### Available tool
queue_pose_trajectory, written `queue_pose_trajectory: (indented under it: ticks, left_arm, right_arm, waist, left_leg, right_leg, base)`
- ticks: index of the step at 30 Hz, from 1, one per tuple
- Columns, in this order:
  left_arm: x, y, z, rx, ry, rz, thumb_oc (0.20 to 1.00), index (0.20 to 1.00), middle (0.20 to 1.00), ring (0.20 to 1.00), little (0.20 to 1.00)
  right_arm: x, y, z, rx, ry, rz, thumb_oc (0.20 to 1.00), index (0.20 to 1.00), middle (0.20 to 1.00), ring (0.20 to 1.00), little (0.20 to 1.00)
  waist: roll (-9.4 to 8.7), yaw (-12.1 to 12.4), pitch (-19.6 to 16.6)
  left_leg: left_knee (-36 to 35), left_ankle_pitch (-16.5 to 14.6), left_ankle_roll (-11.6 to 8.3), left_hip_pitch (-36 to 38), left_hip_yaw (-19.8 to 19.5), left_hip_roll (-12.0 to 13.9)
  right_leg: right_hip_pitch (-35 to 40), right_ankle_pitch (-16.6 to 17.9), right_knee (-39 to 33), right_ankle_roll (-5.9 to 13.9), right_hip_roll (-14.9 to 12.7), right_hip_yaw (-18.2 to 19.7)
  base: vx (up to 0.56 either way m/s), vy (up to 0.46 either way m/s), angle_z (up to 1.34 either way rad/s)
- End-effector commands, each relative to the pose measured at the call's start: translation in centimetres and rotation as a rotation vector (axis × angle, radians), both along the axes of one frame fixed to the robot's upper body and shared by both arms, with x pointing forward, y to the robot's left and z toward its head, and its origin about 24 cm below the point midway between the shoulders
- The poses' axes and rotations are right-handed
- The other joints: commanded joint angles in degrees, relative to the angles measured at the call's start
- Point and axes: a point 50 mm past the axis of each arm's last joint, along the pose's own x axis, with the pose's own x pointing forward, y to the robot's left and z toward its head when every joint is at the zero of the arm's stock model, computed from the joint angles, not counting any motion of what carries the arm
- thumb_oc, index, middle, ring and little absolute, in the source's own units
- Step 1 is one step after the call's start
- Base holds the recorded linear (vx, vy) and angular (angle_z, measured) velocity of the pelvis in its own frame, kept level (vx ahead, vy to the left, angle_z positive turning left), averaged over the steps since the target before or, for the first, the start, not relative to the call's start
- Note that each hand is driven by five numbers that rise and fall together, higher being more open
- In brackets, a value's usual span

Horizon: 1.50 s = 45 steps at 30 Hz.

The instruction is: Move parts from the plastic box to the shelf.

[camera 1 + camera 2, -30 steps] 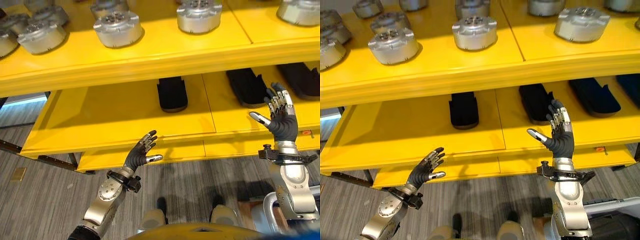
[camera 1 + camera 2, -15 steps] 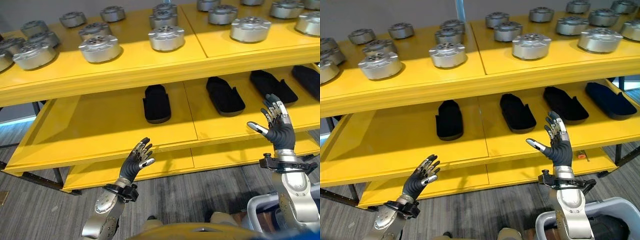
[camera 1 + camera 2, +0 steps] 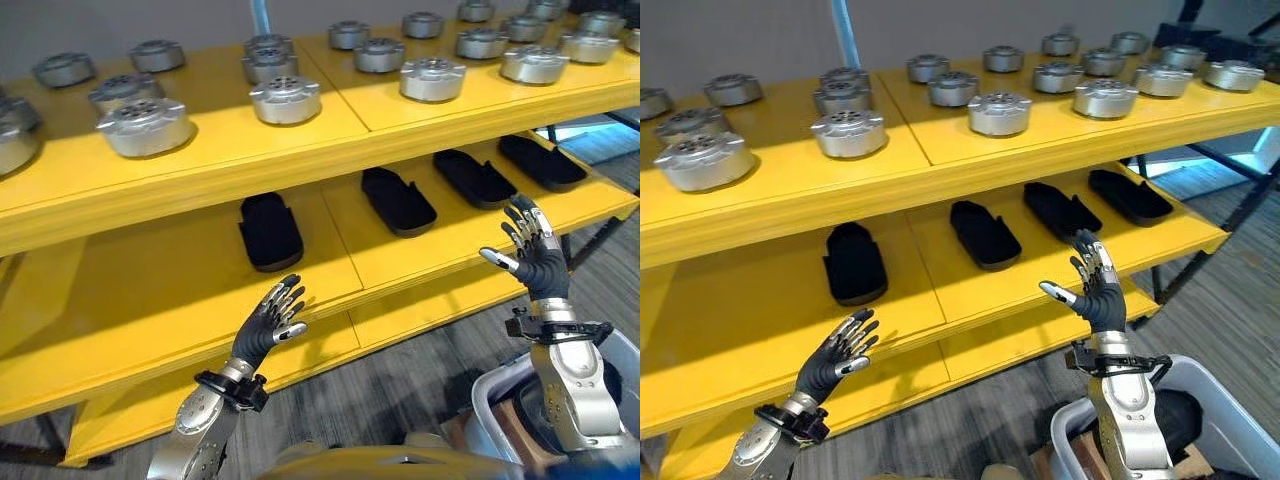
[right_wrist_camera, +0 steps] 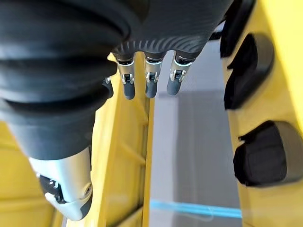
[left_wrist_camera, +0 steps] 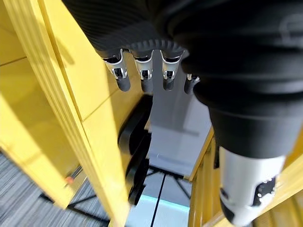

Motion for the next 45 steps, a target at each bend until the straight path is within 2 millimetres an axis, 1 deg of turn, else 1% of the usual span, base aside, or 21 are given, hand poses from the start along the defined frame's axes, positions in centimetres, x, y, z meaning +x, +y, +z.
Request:
queue_pose_trajectory:
  ticks: [1,4,8,9,10,12,13,15,17,18,19,21,22,23,24,25,27,31,32,41,45]
  left_arm:
    - [1.1,0.5,3.3,-0.047,-0.183,0.042,1.000,1.000,1.000,1.000,1.000]
    - [1.3,0.9,3.8,-0.018,-0.210,0.049,1.000,1.000,1.000,1.000,1.000]
    - [1.6,1.1,4.4,0.014,-0.237,0.041,1.000,1.000,1.000,1.000,1.000]
    - [1.8,1.1,4.7,0.034,-0.257,0.034,1.000,1.000,1.000,1.000,1.000]
    - [1.8,1.1,4.7,0.034,-0.258,0.034,1.000,1.000,1.000,1.000,1.000]
    - [2.2,1.3,5.2,0.066,-0.284,0.035,1.000,1.000,1.000,1.000,1.000]
    - [2.2,1.5,5.4,0.079,-0.294,0.041,1.000,1.000,1.000,1.000,1.000]
    - [2.3,1.6,5.5,0.090,-0.298,0.050,1.000,1.000,1.000,1.000,1.000]
    - [2.3,2.0,5.5,0.100,-0.296,0.072,1.000,1.000,1.000,1.000,1.000]
    - [2.2,2.3,5.4,0.102,-0.289,0.094,1.000,1.000,1.000,1.000,1.000]
    - [2.2,2.3,5.4,0.103,-0.289,0.095,1.000,1.000,1.000,1.000,1.000]
    - [2.0,2.8,5.2,0.102,-0.275,0.128,1.000,1.000,1.000,1.000,1.000]
    - [1.8,3.0,5.1,0.089,-0.266,0.156,1.000,1.000,1.000,1.000,1.000]
    - [1.8,3.1,5.1,0.083,-0.261,0.169,1.000,1.000,1.000,1.000,1.000]
    - [1.8,3.1,5.1,0.083,-0.262,0.169,1.000,1.000,1.000,1.000,1.000]
    - [1.8,3.2,5.0,0.081,-0.258,0.177,1.000,1.000,1.000,1.000,1.000]
    - [1.6,3.5,4.7,0.079,-0.245,0.203,1.000,1.000,1.000,1.000,1.000]
    - [1.4,3.8,4.4,0.079,-0.235,0.221,1.000,1.000,1.000,1.000,1.000]
    - [1.5,3.8,4.1,0.072,-0.222,0.229,1.000,1.000,1.000,1.000,1.000]
    - [2.4,2.5,3.7,0.060,-0.215,0.176,1.000,1.000,1.000,1.000,1.000]
    - [2.7,2.0,3.6,0.050,-0.216,0.158,1.000,1.000,1.000,1.000,1.000]
  right_arm:
    - [1.0,0.3,2.4,-0.037,-0.104,0.054,1.000,1.000,1.000,1.000,1.000]
    - [1.1,0.6,2.4,-0.043,-0.096,0.074,1.000,1.000,1.000,1.000,1.000]
    - [0.7,0.7,2.4,-0.047,-0.088,0.083,1.000,1.000,1.000,1.000,1.000]
    - [0.7,0.8,2.3,-0.046,-0.083,0.090,1.000,1.000,1.000,1.000,1.000]
    - [0.7,0.8,2.3,-0.046,-0.083,0.090,1.000,1.000,1.000,1.000,1.000]
    - [0.5,1.0,2.1,-0.040,-0.072,0.101,1.000,1.000,1.000,1.000,1.000]
    - [0.5,1.1,2.1,-0.041,-0.069,0.105,1.000,1.000,1.000,1.000,1.000]
    - [0.6,1.4,2.2,-0.045,-0.071,0.118,1.000,1.000,1.000,1.000,1.000]
    - [0.7,1.8,2.4,-0.039,-0.076,0.147,1.000,1.000,1.000,1.000,1.000]
    - [0.6,2.2,2.4,-0.033,-0.077,0.170,1.000,1.000,1.000,1.000,1.000]
    - [0.6,2.2,2.4,-0.032,-0.078,0.170,1.000,1.000,1.000,1.000,1.000]
    - [0.6,2.4,2.5,-0.020,-0.085,0.178,1.000,1.000,1.000,1.000,1.000]
    - [0.6,2.7,2.4,-0.009,-0.088,0.184,1.000,1.000,1.000,1.000,1.000]
    - [0.7,2.8,2.4,-0.006,-0.089,0.186,1.000,1.000,1.000,1.000,1.000]
    - [0.7,2.8,2.4,-0.006,-0.090,0.186,1.000,1.000,1.000,1.000,1.000]
    - [0.9,2.9,2.4,-0.005,-0.087,0.183,1.000,1.000,1.000,1.000,1.000]
    - [1.3,3.2,2.5,-0.007,-0.095,0.188,1.000,1.000,1.000,1.000,1.000]
    - [1.4,3.2,2.7,-0.025,-0.101,0.200,1.000,1.000,1.000,1.000,1.000]
    - [1.2,2.9,3.0,-0.031,-0.110,0.193,1.000,1.000,1.000,1.000,1.000]
    - [1.0,1.5,3.5,-0.028,-0.140,0.127,1.000,1.000,1.000,1.000,1.000]
    - [0.8,1.1,3.8,-0.033,-0.156,0.110,1.000,1.000,1.000,1.000,1.000]
  waist:
    - [0.48,0.31,0.29]
    - [0.51,-0.45,0.61]
    - [0.26,-1.63,1.16]
    - [-0.06,-2.35,1.37]
    - [-0.13,-2.15,1.29]
    - [-0.90,-3.36,1.64]
    - [-1.38,-3.35,1.85]
    - [-1.63,-3.28,2.31]
    - [-1.15,-2.57,3.43]
    - [-0.66,-2.41,3.86]
    - [-0.78,-2.40,3.83]
    - [-0.18,-1.03,3.57]
    - [0.21,0.00,3.15]
    - [0.25,0.72,2.81]
    - [0.23,0.74,2.76]
    - [0.11,1.22,2.40]
    - [-0.78,1.74,1.78]
    - [-1.94,2.03,0.82]
    - [-2.27,1.48,0.70]
    - [-1.85,-1.58,1.31]
    - [-1.59,-2.42,1.41]
  left_leg:
    - [-0.31,-0.37,-0.27,0.67,2.12,0.65]
    - [-1.49,-0.83,1.19,0.61,6.44,-0.39]
    - [-2.47,-0.81,2.32,0.23,8.95,-1.90]
    - [-3.14,-0.73,2.89,-0.22,10.61,-2.83]
    - [-3.15,-0.68,2.93,-0.36,10.83,-2.88]
    - [-4.05,-0.92,3.85,-1.08,13.20,-3.81]
    - [-3.98,-0.63,4.03,-1.66,13.88,-3.99]
    - [-3.72,-0.78,4.34,-2.17,14.85,-3.65]
    - [-3.06,-1.02,4.62,-2.51,16.59,-2.42]
    - [-3.08,-0.85,4.56,-2.30,18.11,-1.22]
    - [-3.12,-0.62,4.51,-2.47,18.18,-1.29]
    - [-3.15,-0.93,4.45,-2.40,19.98,0.13]
    - [-3.48,-1.26,4.29,-1.92,21.55,1.39]
    - [-3.76,-1.51,4.06,-1.68,22.59,1.95]
    - [-3.79,-1.31,4.07,-1.84,22.64,1.93]
    - [-4.08,-1.41,3.78,-1.69,23.45,2.13]
    - [-4.93,-1.81,3.06,-0.82,26.31,2.39]
    - [-5.82,-0.67,1.66,-1.05,29.00,4.21]
    - [-6.17,0.22,0.50,-1.02,29.50,5.90]
    - [-8.43,4.05,-3.68,0.74,30.45,11.82]
    - [-7.60,4.39,-4.53,0.91,30.61,13.25]
  right_leg:
    - [7.31,6.70,-12.56,3.12,0.13,0.86]
    - [3.99,8.89,-12.10,5.25,-0.62,3.87]
    - [1.23,10.62,-11.49,7.14,-1.52,6.02]
    - [-0.66,12.52,-12.07,8.55,-2.21,7.48]
    - [-0.80,12.65,-12.17,8.63,-2.23,7.71]
    - [-3.20,15.09,-14.08,10.28,-2.49,10.26]
    - [-4.38,16.07,-14.05,10.53,-2.39,10.77]
    - [-5.66,15.88,-13.30,10.46,-1.91,10.25]
    - [-6.10,12.31,-9.84,8.82,-2.04,3.39]
    - [-4.66,8.83,-5.73,6.42,-3.27,-2.43]
    - [-4.89,8.97,-5.66,6.40,-3.33,-2.34]
    - [-2.65,5.79,-3.12,4.94,-6.77,-10.02]
    - [-0.56,5.18,-2.64,4.64,-10.28,-14.92]
    - [0.12,5.93,-3.55,5.00,-12.35,-17.44]
    - [0.07,6.26,-3.84,4.98,-12.34,-17.44]
    - [0.97,7.43,-5.79,5.58,-13.70,-19.22]
    - [3.35,10.65,-12.10,7.64,-15.25,-22.16]
    - [4.41,11.45,-15.82,8.04,-13.60,-21.94]
    - [4.70,10.84,-16.14,7.59,-12.23,-21.59]
    - [6.15,7.41,-16.23,4.73,-6.96,-21.41]
    - [6.68,6.32,-15.88,3.71,-5.68,-21.24]
  base:
    - [-0.07,0.207,-1.07]
    - [-0.12,0.267,-0.87]
    - [-0.10,0.172,-0.52]
    - [-0.13,0.197,-0.31]
    - [-0.14,0.193,-0.42]
    - [-0.14,0.151,-0.65]
    - [-0.14,0.094,-0.81]
    - [-0.09,-0.003,-0.91]
    - [-0.08,-0.017,-0.93]
    - [-0.07,-0.020,-0.84]
    - [-0.06,-0.030,-0.86]
    - [-0.02,-0.058,-0.67]
    - [0.00,-0.111,-0.78]
    - [0.00,-0.091,-0.73]
    - [0.00,-0.082,-0.78]
    - [0.02,-0.085,-0.58]
    - [0.03,-0.176,-0.53]
    - [0.06,-0.261,-0.57]
    - [0.07,-0.267,-0.56]
    - [0.06,-0.209,-0.15]
    - [0.06,-0.169,-0.02]
